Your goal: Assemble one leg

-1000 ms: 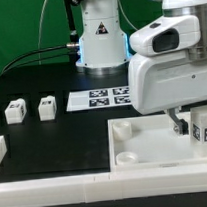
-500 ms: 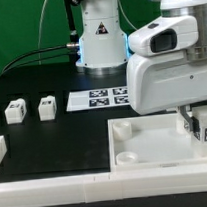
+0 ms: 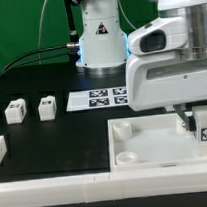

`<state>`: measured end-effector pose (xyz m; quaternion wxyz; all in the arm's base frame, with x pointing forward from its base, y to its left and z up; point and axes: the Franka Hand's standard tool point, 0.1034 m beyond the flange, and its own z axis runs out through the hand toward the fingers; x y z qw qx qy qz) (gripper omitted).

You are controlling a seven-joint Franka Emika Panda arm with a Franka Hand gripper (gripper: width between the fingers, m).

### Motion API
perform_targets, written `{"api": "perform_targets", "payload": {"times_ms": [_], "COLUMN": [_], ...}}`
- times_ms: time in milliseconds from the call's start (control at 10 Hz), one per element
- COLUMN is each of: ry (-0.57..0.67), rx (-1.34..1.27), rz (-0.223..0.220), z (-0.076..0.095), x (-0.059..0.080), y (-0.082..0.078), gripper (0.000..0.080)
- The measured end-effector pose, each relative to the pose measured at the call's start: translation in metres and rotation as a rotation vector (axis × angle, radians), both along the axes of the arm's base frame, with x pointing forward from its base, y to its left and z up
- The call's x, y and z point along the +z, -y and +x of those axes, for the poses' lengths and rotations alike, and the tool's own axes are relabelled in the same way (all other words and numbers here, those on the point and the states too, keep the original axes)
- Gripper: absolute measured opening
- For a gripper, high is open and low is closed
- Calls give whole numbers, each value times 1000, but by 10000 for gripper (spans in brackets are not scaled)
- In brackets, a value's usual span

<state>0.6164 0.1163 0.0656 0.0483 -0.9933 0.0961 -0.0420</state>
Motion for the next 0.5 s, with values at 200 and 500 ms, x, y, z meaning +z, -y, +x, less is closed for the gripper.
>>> {"api": "perform_targets", "payload": {"times_ms": [200,500], "ry": [-17,-25], "rx": [-205,-399], "rz": [9,7], "z": [0,1], "x": [-1,-1], "y": [6,21], "gripper": [294,298]}}
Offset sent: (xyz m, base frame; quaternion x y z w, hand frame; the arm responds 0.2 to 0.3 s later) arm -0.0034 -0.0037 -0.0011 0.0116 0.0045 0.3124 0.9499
